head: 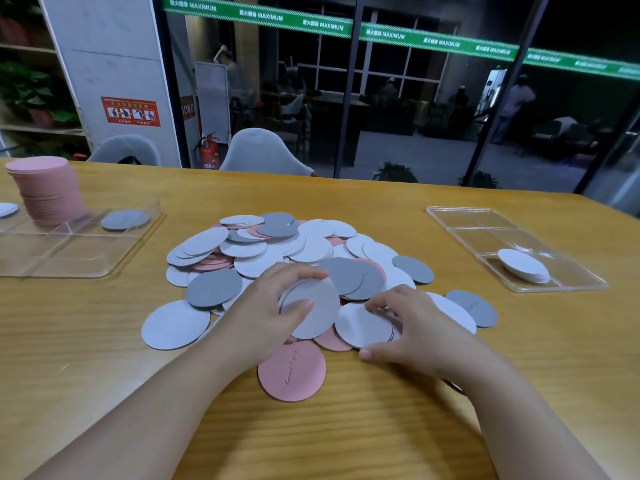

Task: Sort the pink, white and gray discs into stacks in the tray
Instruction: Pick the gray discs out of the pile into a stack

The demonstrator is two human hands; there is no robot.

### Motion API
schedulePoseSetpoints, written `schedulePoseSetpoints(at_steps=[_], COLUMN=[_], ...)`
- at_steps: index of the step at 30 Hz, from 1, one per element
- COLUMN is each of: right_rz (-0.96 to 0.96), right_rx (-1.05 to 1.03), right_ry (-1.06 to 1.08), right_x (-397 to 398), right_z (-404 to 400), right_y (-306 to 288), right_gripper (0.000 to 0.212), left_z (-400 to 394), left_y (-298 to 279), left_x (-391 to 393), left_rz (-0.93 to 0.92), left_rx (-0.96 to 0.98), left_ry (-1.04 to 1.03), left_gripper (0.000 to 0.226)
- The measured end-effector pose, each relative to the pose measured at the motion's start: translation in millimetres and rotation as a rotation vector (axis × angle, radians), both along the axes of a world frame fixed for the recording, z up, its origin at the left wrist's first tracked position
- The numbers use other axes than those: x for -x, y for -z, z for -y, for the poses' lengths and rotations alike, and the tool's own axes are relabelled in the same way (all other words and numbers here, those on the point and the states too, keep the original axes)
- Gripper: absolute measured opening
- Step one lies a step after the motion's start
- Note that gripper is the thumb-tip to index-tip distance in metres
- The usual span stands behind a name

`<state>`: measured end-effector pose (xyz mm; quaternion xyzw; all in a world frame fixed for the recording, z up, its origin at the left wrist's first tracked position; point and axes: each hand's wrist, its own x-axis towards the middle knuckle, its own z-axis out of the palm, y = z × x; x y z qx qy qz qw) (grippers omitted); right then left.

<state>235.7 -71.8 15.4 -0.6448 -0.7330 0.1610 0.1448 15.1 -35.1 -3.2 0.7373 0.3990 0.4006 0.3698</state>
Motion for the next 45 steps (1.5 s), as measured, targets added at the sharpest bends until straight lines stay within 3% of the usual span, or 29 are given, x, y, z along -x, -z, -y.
schedulePoseSetpoints(at_steps=[5,9,13,20,22,26,30,34,37,40,45], right_rz=[-0.186,-0.154,0.044,-0.031,-0.107,-0.293,-0.6,-0.733,-0.646,-0.391,-0.03], right_rx=[-0.056,-0.009,0.007,-0.058,-0.062,-0.148,-0.232,-0.219,-0.223,-0.216,0.018], right_ry=[0.046,-0.025,-0.098,-0.074,-0.058,-0.017,0.018,0.032,0.038,0.057,-0.059], right_x=[-2.6,6.2,16.7,19.7,18.7,16.2,21.5,25.0,22.4,15.0,15.0], right_z=[1.7,3.7,5.1,7.9,6.8,4.7,3.2,2.9,1.6,1.8,2.6], right_y=[-4.6,-5.4,-0.3,-2.1,-2.0,-2.7,-4.7,-3.5,-4.0,-4.3,2.6], right_gripper=[0.015,0.045,0.075,0.069,0.06,0.021,0.017,0.013,0.015,0.017,0.061], left_z=[0.4,2.1,3.0,2.0,0.4,-2.0,1.8,4.9,5.4,4.9,3.5], left_y=[-1.7,-4.0,-4.0,-4.4,-4.2,-3.9,-4.3,-2.8,-3.6,-3.4,-4.4], left_x=[-3.2,-4.5,-4.9,-6.0,-5.6,-5.2,-9.2,-14.8,-15.8,-13.1,-8.3], left_rz=[0.039,0.081,0.065,0.041,0.052,0.072,0.054,-0.026,-0.084,-0.105,-0.128], left_rx=[-0.006,0.041,0.027,-0.022,-0.028,0.003,-0.044,-0.053,-0.106,-0.145,-0.194], left_ry=[-0.019,-0.026,-0.027,-0.099,-0.15,-0.177,-0.067,0.02,0.01,-0.008,-0.029], left_gripper=[0.039,0.04,0.04,0.036,0.036,0.034,0.016,0.024,0.03,0.043,0.055])
